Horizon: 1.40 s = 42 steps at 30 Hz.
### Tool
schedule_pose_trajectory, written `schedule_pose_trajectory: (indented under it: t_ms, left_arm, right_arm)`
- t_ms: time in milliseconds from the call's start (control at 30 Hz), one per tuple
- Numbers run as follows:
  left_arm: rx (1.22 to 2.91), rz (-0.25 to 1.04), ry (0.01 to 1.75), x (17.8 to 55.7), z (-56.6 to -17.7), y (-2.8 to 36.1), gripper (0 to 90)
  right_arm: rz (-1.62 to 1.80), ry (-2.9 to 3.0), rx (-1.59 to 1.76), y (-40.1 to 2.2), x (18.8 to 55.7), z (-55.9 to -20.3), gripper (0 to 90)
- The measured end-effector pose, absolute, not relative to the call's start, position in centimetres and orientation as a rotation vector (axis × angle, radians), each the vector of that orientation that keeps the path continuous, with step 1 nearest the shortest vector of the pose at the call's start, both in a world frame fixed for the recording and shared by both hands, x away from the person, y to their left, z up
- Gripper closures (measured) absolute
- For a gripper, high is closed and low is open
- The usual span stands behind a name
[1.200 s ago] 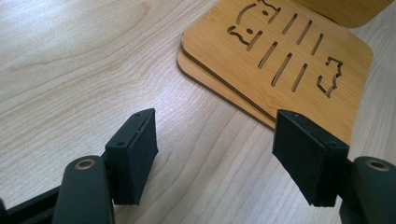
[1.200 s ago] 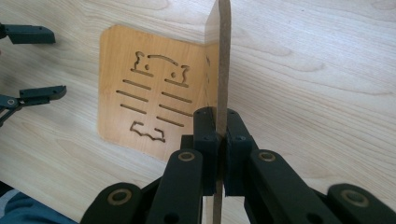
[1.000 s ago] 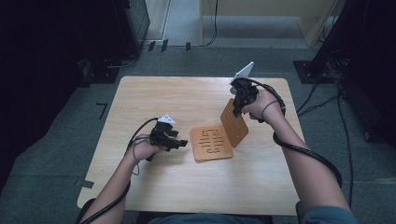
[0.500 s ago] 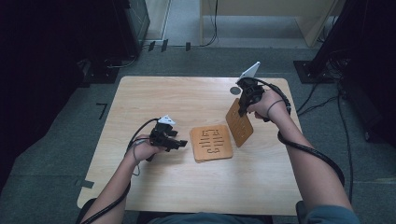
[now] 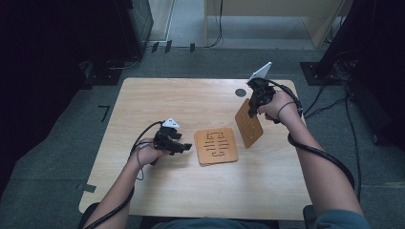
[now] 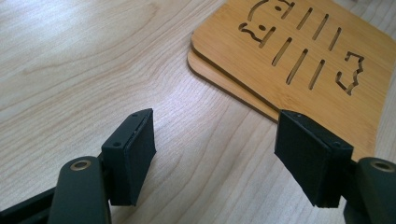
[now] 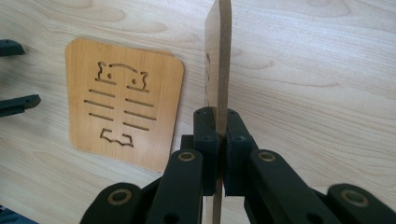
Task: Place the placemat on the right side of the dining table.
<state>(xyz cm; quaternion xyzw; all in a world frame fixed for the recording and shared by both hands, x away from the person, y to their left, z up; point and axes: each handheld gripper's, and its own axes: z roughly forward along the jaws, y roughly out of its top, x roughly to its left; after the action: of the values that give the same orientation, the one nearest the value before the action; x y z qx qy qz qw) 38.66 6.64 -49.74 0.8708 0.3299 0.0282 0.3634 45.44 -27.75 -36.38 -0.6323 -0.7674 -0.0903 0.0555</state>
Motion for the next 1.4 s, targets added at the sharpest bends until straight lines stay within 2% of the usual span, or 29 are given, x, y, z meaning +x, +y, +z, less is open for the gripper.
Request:
schedule_pose_trajectory:
  t_ms: [967, 1400]
  left_arm:
    - [2.249, 0.09, 0.824, 38.6, -49.8, 6.6, 28.0]
    - [2.274, 0.103, 0.809, 38.5, -50.0, 6.5, 28.0]
  right_arm:
    - [-0.217, -2.26, -2.024, -30.9, 46.4, -36.1, 87.5]
    - [-0.23, -2.176, -2.132, -34.4, 47.0, -35.9, 87.5]
